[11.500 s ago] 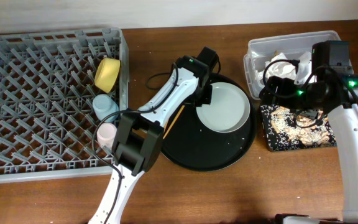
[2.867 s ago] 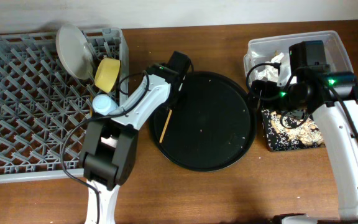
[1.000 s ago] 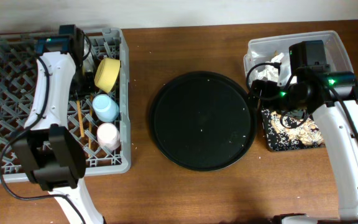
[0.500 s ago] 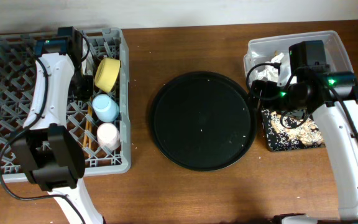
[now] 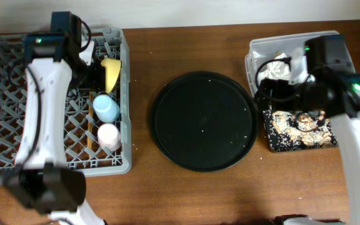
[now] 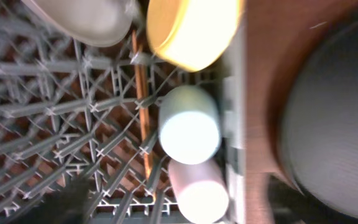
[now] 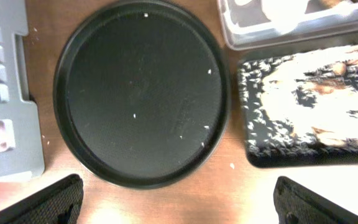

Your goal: Sort waste into correct bins and load items into the dishwasher rack

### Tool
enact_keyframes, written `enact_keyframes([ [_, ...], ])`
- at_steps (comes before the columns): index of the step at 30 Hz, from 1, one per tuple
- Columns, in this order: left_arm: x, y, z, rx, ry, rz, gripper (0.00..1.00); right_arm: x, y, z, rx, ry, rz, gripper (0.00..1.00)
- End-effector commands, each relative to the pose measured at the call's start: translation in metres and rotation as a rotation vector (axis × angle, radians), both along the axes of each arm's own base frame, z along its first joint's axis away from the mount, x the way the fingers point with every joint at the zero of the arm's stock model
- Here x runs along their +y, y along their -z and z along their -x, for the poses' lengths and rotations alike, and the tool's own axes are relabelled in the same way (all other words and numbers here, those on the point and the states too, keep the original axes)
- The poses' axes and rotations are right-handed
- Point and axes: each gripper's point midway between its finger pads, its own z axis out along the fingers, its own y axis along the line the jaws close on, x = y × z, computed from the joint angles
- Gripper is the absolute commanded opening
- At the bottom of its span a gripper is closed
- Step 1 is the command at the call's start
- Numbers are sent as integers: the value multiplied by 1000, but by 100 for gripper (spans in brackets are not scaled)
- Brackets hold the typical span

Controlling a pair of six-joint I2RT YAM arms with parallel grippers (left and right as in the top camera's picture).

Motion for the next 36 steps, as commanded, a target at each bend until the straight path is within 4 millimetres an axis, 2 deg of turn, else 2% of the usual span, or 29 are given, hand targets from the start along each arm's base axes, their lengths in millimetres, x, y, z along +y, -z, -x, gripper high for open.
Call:
enact_keyframes([
  [1,-14,-54,11,-159,41,25,99,-15,-50,25,-143,21,82,99],
  [11,-17,-58,9,-179,48,31,99,-23,-92,87,-310,44,95,98],
  [15,-17,-58,9,-179,48,31,99,-20,-97,95,-337,39,80,99],
  [18,-16,-58,9,-179,48,31,99,-4,-98,97,-327,9,-17,98],
  [22,-16,-58,9,-179,47,31,99,-11,-90,102,-285,25,24,98],
  [30,-16,-58,9,-179,46,31,99,-33,-92,97,-310,94,132,98],
  [33,-16,-58,9,-179,47,31,99,-37,-110,80,-477,50,193,99],
  [36,-16,-58,9,-179,46,31,99,-43,-114,69,-654,44,242,98],
])
